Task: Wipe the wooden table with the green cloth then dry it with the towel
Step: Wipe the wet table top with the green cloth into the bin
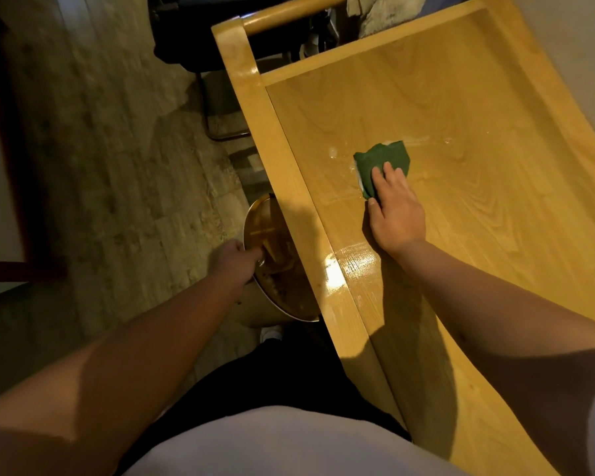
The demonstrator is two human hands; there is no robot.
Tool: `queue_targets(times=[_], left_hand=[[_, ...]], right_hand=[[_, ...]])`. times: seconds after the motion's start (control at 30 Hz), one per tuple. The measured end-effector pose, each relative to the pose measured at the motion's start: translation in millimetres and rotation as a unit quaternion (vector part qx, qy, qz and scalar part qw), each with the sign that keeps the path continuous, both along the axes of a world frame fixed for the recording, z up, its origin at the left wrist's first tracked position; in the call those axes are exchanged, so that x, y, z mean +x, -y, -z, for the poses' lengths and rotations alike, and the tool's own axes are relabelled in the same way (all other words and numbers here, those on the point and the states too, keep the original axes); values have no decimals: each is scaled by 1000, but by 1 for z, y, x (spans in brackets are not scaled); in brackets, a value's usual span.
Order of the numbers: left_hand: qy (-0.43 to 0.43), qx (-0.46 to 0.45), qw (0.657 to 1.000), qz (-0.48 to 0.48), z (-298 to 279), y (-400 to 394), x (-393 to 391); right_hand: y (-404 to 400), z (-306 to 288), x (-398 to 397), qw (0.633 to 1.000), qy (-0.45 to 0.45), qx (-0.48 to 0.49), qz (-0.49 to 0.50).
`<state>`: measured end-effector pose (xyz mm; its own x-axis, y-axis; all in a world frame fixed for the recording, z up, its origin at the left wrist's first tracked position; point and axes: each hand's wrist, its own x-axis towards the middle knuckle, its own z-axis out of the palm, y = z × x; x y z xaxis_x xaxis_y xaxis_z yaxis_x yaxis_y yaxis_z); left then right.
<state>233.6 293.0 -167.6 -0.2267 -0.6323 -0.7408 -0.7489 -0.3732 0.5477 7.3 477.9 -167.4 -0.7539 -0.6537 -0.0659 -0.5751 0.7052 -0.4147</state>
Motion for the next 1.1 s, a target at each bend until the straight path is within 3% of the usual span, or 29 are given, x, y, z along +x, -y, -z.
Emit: queue_targets(times=[0.53, 0.87, 0.97, 1.1], left_hand=[[-25, -11, 999, -42, -3, 8, 3], [-32, 0, 999, -25, -13, 8, 14], [-34, -4, 999, -28, -14, 12, 16], [-39, -3, 998, -40, -15, 17, 14]], right_hand=[[48, -11, 95, 988, 97, -73, -91], [58, -16, 128, 955, 98, -44, -275], [59, -19, 130, 967, 153, -66, -191], [56, -34, 116, 968, 152, -188, -65]])
